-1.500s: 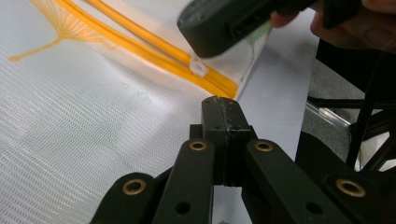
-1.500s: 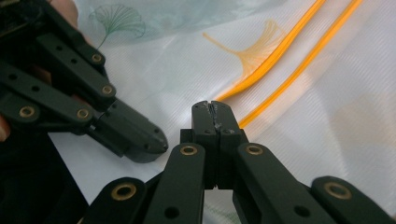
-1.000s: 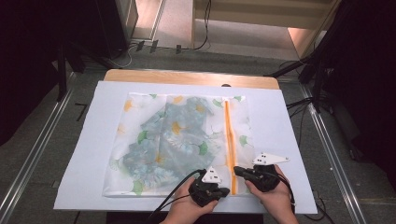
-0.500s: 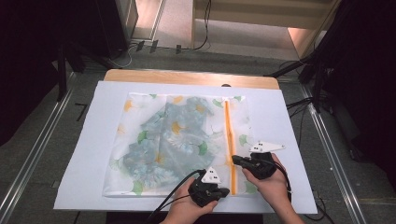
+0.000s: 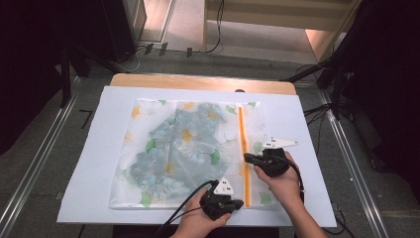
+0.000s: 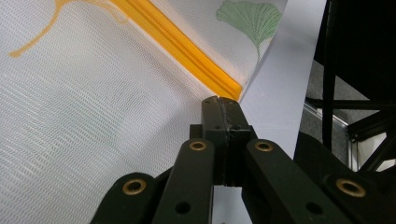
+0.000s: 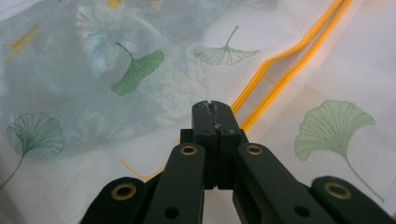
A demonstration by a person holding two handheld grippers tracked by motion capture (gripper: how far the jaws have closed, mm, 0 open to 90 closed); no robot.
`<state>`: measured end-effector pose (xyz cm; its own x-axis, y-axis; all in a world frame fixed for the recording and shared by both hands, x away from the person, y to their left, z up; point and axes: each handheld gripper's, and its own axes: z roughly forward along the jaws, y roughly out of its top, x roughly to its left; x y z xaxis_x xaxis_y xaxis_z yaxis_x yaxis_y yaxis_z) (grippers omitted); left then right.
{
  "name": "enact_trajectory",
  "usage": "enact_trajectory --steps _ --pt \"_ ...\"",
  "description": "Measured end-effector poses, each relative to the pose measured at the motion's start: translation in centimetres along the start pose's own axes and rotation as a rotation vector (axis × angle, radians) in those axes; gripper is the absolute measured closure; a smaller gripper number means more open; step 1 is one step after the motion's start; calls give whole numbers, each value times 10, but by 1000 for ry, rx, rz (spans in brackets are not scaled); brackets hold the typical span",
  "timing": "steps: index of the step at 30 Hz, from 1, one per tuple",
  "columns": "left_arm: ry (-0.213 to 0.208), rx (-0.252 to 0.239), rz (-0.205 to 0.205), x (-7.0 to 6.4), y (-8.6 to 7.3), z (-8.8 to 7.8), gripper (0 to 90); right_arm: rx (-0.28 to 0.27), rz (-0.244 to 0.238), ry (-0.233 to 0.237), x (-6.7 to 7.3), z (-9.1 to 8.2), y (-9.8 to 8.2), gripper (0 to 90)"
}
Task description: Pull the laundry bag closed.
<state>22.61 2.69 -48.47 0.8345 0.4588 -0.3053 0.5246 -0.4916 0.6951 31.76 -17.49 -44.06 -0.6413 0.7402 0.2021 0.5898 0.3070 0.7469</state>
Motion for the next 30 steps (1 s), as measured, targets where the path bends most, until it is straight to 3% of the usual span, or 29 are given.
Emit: enact_trajectory --steps 15,30 --pt "-1 -2 -2 0 0 0 900 -7 -14 -45 -11 14 29 900" --pt "0 1 -2 0 0 0 900 -18 36 -65 -30 28 50 900"
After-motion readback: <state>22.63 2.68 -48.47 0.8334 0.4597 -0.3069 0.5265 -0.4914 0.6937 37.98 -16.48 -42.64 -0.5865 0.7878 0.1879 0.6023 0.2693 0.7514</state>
